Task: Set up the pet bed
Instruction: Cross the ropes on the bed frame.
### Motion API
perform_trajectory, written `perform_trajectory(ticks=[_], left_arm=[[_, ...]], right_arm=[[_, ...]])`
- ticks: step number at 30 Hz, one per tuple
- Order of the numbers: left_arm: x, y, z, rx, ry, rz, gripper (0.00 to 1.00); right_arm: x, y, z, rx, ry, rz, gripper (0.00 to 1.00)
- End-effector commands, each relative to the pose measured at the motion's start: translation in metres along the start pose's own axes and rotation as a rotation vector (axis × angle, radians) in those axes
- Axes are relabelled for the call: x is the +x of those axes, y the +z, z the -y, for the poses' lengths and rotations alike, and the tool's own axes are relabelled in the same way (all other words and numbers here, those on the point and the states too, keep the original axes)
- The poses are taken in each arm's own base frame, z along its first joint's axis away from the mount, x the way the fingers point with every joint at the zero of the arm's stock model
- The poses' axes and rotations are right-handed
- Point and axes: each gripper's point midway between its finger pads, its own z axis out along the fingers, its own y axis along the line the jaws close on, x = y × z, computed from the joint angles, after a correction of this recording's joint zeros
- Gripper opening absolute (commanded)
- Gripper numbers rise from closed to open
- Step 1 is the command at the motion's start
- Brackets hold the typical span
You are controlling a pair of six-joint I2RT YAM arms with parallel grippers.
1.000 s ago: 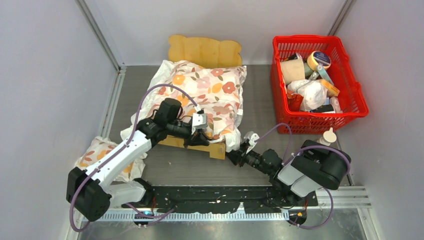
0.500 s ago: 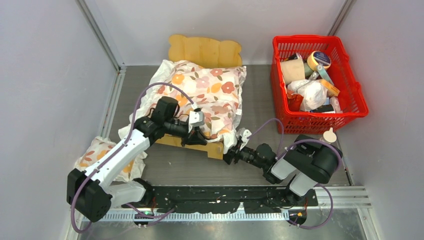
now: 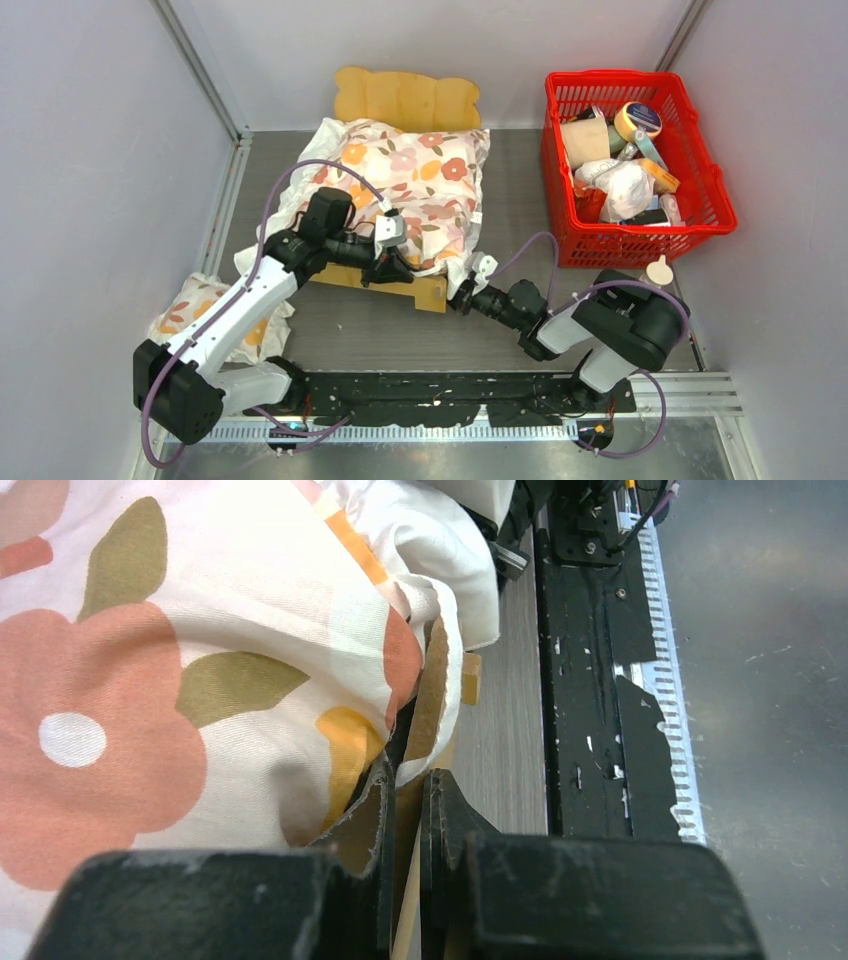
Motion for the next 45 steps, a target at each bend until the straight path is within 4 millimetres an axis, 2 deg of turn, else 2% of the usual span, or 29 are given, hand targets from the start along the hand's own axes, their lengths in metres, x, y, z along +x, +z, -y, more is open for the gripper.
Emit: perform_trajectory(ticks=[1, 2, 6, 9, 12, 14, 18, 24, 27, 30, 31, 34, 39, 42, 43, 44, 45], left_arm=[[-0.041, -0.014, -0.009, -0.056, 0.062, 0.091, 0.00], [-0.041, -0.014, -0.009, -0.058, 0.062, 0.092, 0.00], [-0.044, -0.016, -0.012, -0.077, 0.066, 0.094, 0.00], [-0.048, -0.021, -0.016, -0.108, 0.082, 0.099, 0.00], [-0.051, -0.024, -0.018, -0.119, 0.087, 0.107, 0.00], [-0.050, -0.024, -0.018, -0.119, 0.085, 0.107, 0.00], [-0.047, -0.024, -0.018, -0.122, 0.081, 0.108, 0.00], [-0.042, -0.022, -0.020, -0.131, 0.066, 0.098, 0.00], [-0.037, -0.020, -0.024, -0.145, 0.038, 0.097, 0.00], [-0.031, -0.015, -0.024, -0.145, -0.004, 0.116, 0.00], [-0.029, -0.014, -0.023, -0.144, -0.020, 0.124, 0.00], [-0.015, -0.013, -0.023, -0.173, -0.066, 0.119, 0.14], [-0.001, -0.013, -0.018, -0.193, -0.151, 0.105, 0.29], [0.003, -0.019, -0.019, -0.239, -0.198, 0.072, 0.34], [0.003, -0.020, -0.018, -0.248, -0.206, 0.068, 0.36], [0.003, -0.022, -0.018, -0.253, -0.218, 0.063, 0.37], [0.001, -0.024, -0.018, -0.267, -0.231, 0.063, 0.37]], right_arm=[[-0.082, 0.021, -0.001, -0.016, -0.062, 0.277, 0.12], [-0.082, 0.021, 0.000, -0.011, -0.059, 0.277, 0.07], [-0.070, 0.013, 0.012, 0.068, -0.018, 0.248, 0.05], [-0.052, -0.006, 0.024, 0.152, 0.012, 0.200, 0.05], [-0.036, -0.016, 0.028, 0.190, 0.062, 0.157, 0.05], [-0.021, -0.019, 0.027, 0.196, 0.107, 0.118, 0.05], [-0.004, -0.021, 0.022, 0.182, 0.167, 0.072, 0.05], [-0.004, -0.038, 0.022, 0.210, 0.238, 0.076, 0.05], [-0.007, -0.045, 0.013, 0.186, 0.326, 0.086, 0.05], [0.020, -0.060, 0.002, 0.178, 0.393, -0.018, 0.05], [0.021, -0.062, -0.001, 0.170, 0.395, -0.024, 0.05], [0.020, -0.070, -0.017, 0.127, 0.427, -0.022, 0.05], [0.038, -0.071, -0.030, 0.136, 0.506, -0.122, 0.05], [0.032, -0.068, -0.039, 0.119, 0.507, -0.125, 0.05], [0.044, -0.070, -0.040, 0.138, 0.502, -0.186, 0.05], [0.034, -0.066, -0.041, 0.145, 0.501, -0.167, 0.05], [0.049, -0.069, -0.038, 0.197, 0.489, -0.250, 0.05]])
